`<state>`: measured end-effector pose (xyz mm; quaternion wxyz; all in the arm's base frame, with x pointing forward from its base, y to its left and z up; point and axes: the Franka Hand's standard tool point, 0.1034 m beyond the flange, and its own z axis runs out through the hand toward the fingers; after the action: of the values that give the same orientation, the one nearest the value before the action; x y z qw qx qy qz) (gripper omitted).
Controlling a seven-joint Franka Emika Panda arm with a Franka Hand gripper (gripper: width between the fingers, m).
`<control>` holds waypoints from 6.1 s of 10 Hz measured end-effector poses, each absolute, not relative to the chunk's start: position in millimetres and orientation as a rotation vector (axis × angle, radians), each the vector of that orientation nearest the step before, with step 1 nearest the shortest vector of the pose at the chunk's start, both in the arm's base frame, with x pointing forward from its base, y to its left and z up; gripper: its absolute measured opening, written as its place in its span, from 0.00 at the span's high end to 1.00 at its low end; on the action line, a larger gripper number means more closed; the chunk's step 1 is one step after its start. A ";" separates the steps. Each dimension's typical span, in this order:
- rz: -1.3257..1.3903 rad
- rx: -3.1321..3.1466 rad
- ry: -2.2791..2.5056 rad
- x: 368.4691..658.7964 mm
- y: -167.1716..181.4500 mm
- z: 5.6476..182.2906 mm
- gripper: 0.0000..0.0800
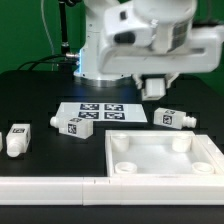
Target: Assemble one leg
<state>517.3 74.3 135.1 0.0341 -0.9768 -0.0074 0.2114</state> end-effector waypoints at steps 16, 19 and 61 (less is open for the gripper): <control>-0.932 -2.972 -0.090 623.3 84.8 136.7 0.64; -0.942 -2.967 -0.090 641.2 93.6 120.6 0.64; -0.028 -2.427 1.764 642.9 99.8 74.1 0.64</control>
Offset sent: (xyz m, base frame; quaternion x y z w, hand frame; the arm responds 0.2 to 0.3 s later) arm 0.0000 0.0000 0.0000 0.0000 0.1296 0.0000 0.9916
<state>642.9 99.8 74.1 0.0704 -0.8068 0.5865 -0.0093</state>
